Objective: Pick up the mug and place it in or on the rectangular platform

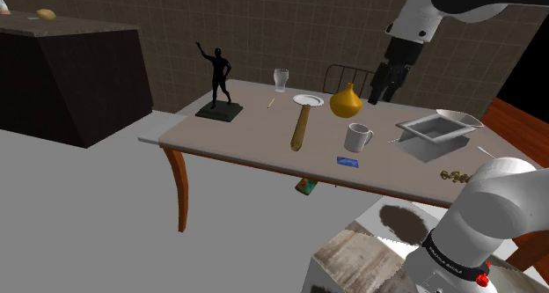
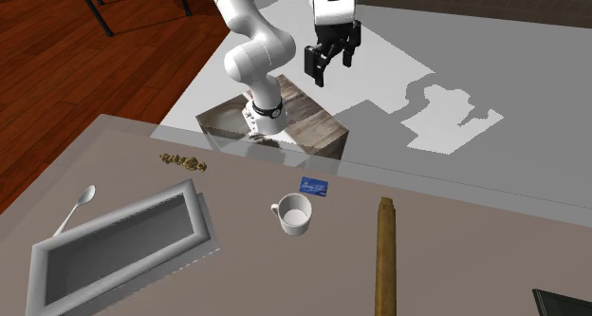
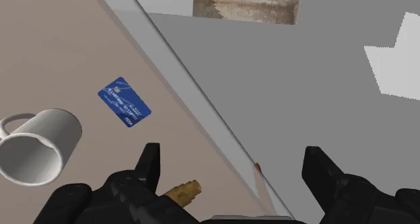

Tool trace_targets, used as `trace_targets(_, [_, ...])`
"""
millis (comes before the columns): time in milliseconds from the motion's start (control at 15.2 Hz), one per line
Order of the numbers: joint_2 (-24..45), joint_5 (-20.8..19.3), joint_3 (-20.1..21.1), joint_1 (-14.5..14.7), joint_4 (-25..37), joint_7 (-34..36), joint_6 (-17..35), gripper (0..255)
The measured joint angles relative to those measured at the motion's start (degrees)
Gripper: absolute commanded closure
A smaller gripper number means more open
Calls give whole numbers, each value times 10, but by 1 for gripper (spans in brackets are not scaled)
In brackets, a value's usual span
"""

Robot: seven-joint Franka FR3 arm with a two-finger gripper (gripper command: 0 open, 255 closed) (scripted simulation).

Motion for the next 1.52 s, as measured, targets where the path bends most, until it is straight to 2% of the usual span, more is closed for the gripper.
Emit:
trace_targets(198, [9,-10,-8,-3,-11,-15,19,0])
trace_targets(660, [74,-59,-47,-18,-58,-87,129,0])
trace_targets(990, [151,-92,-79,-29,-70,-139,219,0])
trace_targets(1518, [298,-125,-129,-42,-50,-218,355,0])
